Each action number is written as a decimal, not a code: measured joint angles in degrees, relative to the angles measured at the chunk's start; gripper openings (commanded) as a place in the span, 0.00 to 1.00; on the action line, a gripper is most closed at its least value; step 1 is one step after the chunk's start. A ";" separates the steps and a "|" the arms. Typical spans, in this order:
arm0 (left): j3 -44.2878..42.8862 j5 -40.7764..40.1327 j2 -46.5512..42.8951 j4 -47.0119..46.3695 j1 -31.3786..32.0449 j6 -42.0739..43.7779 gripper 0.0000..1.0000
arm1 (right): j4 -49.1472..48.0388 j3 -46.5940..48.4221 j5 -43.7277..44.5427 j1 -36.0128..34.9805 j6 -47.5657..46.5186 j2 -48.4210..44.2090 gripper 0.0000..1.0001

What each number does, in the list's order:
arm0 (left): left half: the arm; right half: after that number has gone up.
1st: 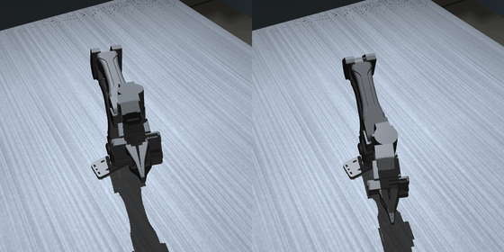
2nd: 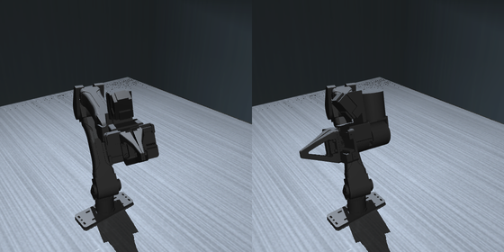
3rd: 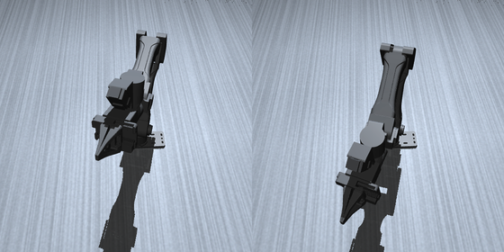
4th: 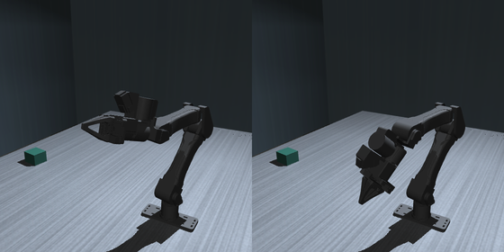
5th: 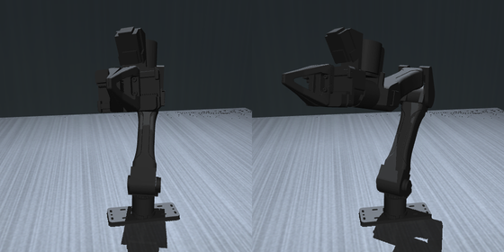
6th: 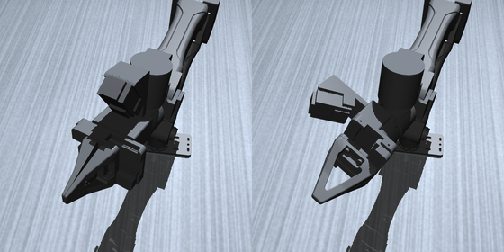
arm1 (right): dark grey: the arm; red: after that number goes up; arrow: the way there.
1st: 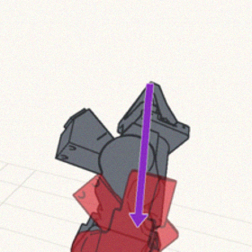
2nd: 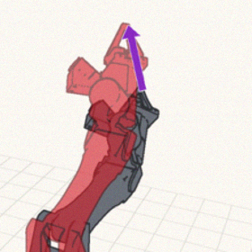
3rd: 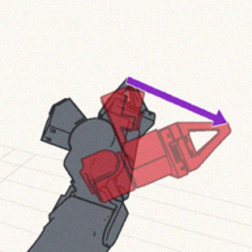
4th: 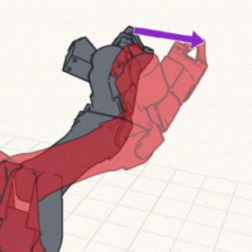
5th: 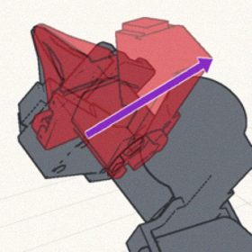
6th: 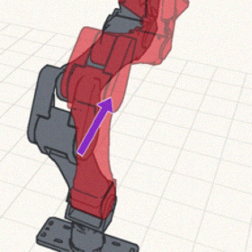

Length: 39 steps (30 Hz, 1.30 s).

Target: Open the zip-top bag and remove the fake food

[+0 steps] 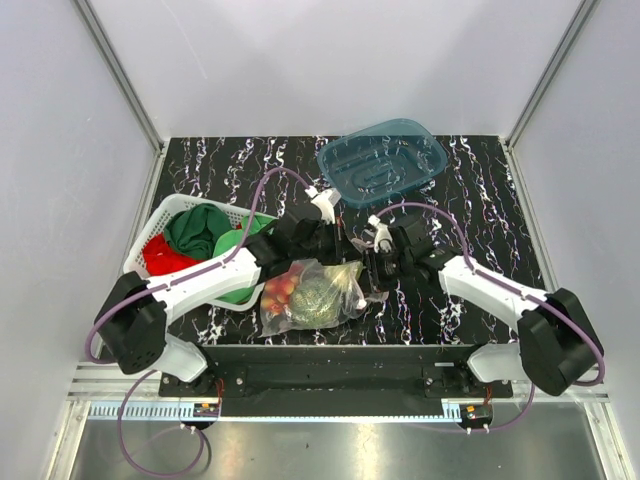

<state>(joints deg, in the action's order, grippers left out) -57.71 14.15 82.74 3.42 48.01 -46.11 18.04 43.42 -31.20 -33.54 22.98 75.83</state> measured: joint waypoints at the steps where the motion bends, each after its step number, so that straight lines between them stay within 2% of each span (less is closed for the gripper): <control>1: -0.24 -0.31 0.17 0.46 0.00 0.17 0.00 | -0.63 -0.20 -0.02 0.00 0.13 0.42 0.47; 10: -0.79 -1.70 3.06 4.35 -0.26 1.44 0.00 | -7.50 -5.99 -1.53 0.20 1.51 5.79 0.71; 14: -0.79 -1.27 4.28 3.98 -0.20 1.42 0.00 | -9.92 -7.48 -2.10 0.22 1.92 6.12 0.77; 21: -0.76 -1.97 5.31 4.20 -0.44 1.44 0.00 | -13.44 -7.85 -4.33 0.33 2.91 9.18 0.79; 22: -0.74 -2.21 5.38 4.33 -0.48 1.44 0.00 | -14.40 -7.87 -4.85 0.33 3.10 9.90 0.77; 23: -0.59 -2.47 5.42 4.33 -0.59 1.44 0.00 | -15.50 -7.93 -5.46 0.33 3.43 10.64 0.65; 25: 0.00 -2.64 5.42 3.93 -0.70 1.18 0.00 | -17.27 -8.11 -6.73 0.35 3.96 11.85 0.50; 27: 0.28 -2.67 5.42 3.69 -0.70 0.92 0.00 | -17.94 -8.15 -7.26 0.33 4.48 12.37 0.41; 29: 0.57 -2.62 5.42 3.10 -0.70 0.68 0.00 | -17.62 -8.20 -6.82 0.33 4.96 12.17 0.38; 32: 0.87 -2.10 5.40 1.92 -0.52 0.39 0.00 | -14.53 -8.13 -4.81 0.33 5.05 9.68 0.24; 34: 0.87 -1.46 5.22 0.39 0.04 0.15 0.00 | -9.73 -7.41 -1.57 0.13 4.52 5.22 0.20; 39: 2.38 -1.18 1.31 -1.64 0.79 0.13 0.00 | -1.11 -3.39 7.04 -0.11 2.62 -5.62 0.19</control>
<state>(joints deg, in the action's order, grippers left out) -55.33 12.97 84.05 1.78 48.80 -45.98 16.93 40.03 -24.16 -33.65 25.61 70.22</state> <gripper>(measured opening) 0.012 0.605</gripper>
